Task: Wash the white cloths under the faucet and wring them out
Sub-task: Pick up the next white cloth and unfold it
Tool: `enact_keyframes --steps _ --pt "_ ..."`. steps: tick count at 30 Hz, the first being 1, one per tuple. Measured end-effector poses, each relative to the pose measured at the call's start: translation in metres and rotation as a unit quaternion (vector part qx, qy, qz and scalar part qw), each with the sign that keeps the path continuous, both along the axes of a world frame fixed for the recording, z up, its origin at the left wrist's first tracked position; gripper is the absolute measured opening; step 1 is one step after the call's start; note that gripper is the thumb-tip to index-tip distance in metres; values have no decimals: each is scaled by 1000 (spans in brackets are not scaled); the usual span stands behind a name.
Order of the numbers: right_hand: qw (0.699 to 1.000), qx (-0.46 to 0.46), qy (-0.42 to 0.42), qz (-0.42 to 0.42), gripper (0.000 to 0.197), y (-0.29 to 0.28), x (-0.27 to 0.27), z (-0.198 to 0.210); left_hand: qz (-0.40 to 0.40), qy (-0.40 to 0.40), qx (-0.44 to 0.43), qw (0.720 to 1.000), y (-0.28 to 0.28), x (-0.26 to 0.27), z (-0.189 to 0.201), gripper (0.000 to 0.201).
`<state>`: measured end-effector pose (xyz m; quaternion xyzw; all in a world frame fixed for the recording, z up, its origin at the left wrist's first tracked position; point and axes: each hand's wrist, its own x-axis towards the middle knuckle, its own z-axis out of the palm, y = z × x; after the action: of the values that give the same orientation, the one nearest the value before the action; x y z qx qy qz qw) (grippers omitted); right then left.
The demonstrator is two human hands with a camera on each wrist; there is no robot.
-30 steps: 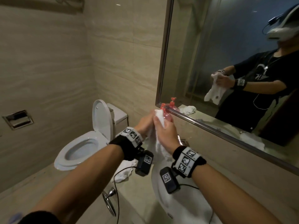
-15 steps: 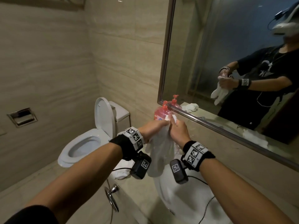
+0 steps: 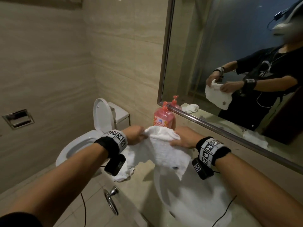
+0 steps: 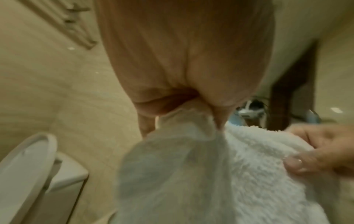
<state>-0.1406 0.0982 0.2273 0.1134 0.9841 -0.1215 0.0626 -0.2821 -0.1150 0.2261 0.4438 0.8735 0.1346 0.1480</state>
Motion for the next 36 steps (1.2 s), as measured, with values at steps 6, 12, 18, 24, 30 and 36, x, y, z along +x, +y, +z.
enact_keyframes --steps 6,12,18,24,30,36 --pt "884 -347 244 -195 28 -9 3 -13 148 -267 264 915 14 2 1 49" --pt "793 -445 339 -241 26 -73 -31 -5 189 -396 313 842 58 37 19 53" --pt "784 -412 375 -273 34 -72 -36 -10 178 -355 297 869 63 39 25 52" --pt "825 -398 287 -281 56 -42 -30 -3 46 -361 179 914 47 38 28 34" --pt "970 -190 149 -23 54 -24 -11 11 -33 54 -56 996 23 1 16 46" --pt "998 -53 35 -6 23 -3 -1 -2 -6 23 3 1000 7 -24 0 32"
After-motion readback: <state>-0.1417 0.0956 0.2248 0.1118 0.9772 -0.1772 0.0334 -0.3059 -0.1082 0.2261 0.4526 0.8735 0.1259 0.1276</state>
